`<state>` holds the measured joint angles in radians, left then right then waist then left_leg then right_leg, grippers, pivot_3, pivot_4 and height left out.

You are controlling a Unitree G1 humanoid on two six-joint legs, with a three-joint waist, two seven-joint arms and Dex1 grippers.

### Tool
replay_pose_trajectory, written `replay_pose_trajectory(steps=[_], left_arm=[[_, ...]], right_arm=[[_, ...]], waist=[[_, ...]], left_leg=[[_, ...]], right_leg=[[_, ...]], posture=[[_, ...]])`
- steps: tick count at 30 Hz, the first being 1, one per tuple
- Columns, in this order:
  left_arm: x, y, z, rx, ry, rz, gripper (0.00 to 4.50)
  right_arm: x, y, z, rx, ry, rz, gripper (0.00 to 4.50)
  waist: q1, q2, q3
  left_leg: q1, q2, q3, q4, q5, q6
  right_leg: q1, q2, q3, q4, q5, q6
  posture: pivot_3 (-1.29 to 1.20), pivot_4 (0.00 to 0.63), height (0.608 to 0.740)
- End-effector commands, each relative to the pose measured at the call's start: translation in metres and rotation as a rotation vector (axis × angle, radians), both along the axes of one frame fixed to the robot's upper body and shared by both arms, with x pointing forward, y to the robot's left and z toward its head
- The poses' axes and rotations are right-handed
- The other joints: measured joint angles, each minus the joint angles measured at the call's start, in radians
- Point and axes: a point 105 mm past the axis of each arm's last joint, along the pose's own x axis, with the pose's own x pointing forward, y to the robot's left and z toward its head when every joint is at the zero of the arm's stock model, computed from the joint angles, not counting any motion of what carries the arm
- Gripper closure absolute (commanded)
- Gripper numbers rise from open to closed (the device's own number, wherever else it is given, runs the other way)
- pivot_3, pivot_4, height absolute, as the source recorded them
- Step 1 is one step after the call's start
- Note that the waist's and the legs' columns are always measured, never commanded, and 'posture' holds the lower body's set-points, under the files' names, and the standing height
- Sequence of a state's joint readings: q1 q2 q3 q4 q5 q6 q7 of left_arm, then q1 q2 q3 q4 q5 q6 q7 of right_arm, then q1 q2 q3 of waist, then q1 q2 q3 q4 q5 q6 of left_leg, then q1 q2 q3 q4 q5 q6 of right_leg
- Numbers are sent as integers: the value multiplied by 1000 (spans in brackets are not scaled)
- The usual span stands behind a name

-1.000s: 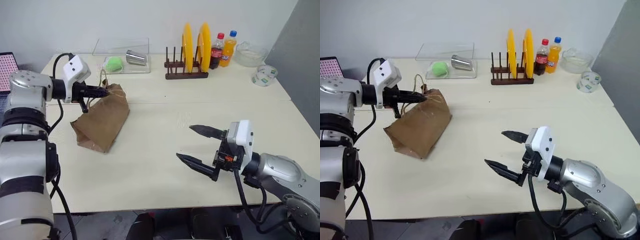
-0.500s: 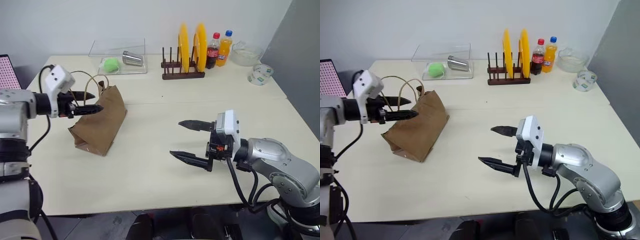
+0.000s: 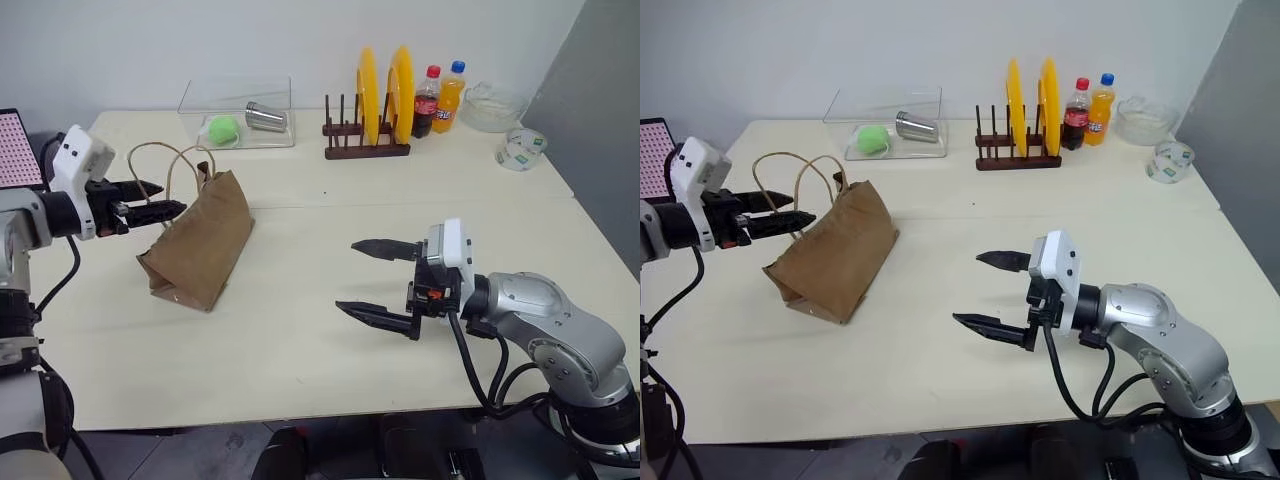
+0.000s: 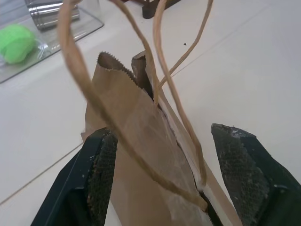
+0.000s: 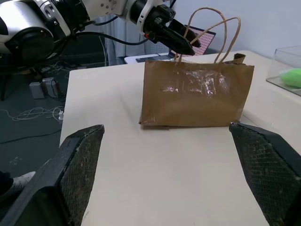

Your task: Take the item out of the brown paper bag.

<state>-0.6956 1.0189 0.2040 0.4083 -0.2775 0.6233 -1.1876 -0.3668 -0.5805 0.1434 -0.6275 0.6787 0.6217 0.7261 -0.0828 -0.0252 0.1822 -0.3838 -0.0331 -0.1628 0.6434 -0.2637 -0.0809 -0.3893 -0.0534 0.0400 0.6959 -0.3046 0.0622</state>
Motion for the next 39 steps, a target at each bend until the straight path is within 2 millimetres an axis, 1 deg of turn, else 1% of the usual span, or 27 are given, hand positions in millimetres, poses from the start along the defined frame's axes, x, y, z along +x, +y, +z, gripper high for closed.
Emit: replay_pose_trajectory(steps=[1,5,7,12,16,19,20,21,24,27,28,32,34,36,39], left_arm=[[-8,6,7,60,-1,9,1202],[-4,0,2,82,37,9,1202],[-2,-6,2,82,60,-4,1202],[2,-24,-4,145,108,-50,1202],[2,-23,-13,187,154,-40,1202],[4,-16,-17,216,174,-9,1788],[4,-14,-18,225,176,-2,2156],[5,-12,-19,242,176,6,2398],[8,-7,-21,263,170,24,3333],[10,-7,-20,263,159,18,4258],[11,-8,-19,265,150,8,4479],[13,-12,-10,288,97,-52,4479],[16,-14,1,296,47,-82,4479],[20,-21,17,315,-23,-135,4479],[26,-31,32,329,-83,-195,4479]], right_arm=[[-5,3,9,10,-54,28,0],[-4,4,10,12,-59,31,0],[-5,5,11,11,-62,34,0],[-5,6,12,5,-67,40,0],[-7,6,12,-2,-70,39,0],[-8,5,12,-5,-70,37,0],[-8,5,11,-6,-70,37,0],[-8,5,11,-7,-69,36,0],[-9,5,11,-8,-68,35,0],[-9,5,11,-11,-66,34,0],[-9,5,11,-12,-65,33,0],[-10,3,9,-18,-58,23,0],[-11,1,8,-20,-52,9,0],[-11,-4,6,-21,-43,-20,0],[-13,-9,3,-20,-30,-59,0]], waist=[[0,0,0],[1,0,0],[2,0,0],[2,0,0],[0,0,0],[-1,0,0],[-1,0,0],[-1,0,0],[0,0,0],[1,0,0],[2,0,0],[2,0,0],[3,0,0],[4,0,0],[7,0,0]], left_leg=[[0,0,0,0,0,0],[0,0,0,0,0,0],[0,0,0,0,0,0],[0,0,0,0,0,0],[0,0,0,0,0,0],[0,0,0,0,0,0],[0,0,0,0,0,0],[0,0,0,0,0,0],[0,0,0,0,0,0],[0,0,0,0,0,0],[0,0,0,0,0,0],[0,0,0,0,0,0],[0,0,0,0,0,0],[-1,0,0,0,0,0],[-1,-1,0,0,0,0]], right_leg=[[0,0,0,0,0,0],[0,0,0,0,0,0],[0,0,0,0,0,0],[0,0,0,0,0,0],[0,0,0,0,0,0],[0,0,0,0,0,0],[0,0,0,0,0,0],[0,0,0,0,0,0],[0,0,0,0,0,0],[0,0,0,0,0,0],[0,0,0,0,0,0],[0,0,0,0,0,0],[0,0,0,0,0,0],[0,0,0,0,0,0],[0,0,0,-1,0,0]], posture=[[0,150,740],[0,150,740],[0,150,740],[0,150,740],[0,150,740],[0,150,740],[0,150,740],[0,150,740],[0,150,740],[0,150,740],[0,150,740],[0,150,740],[0,150,740],[0,150,740],[0,150,740]])
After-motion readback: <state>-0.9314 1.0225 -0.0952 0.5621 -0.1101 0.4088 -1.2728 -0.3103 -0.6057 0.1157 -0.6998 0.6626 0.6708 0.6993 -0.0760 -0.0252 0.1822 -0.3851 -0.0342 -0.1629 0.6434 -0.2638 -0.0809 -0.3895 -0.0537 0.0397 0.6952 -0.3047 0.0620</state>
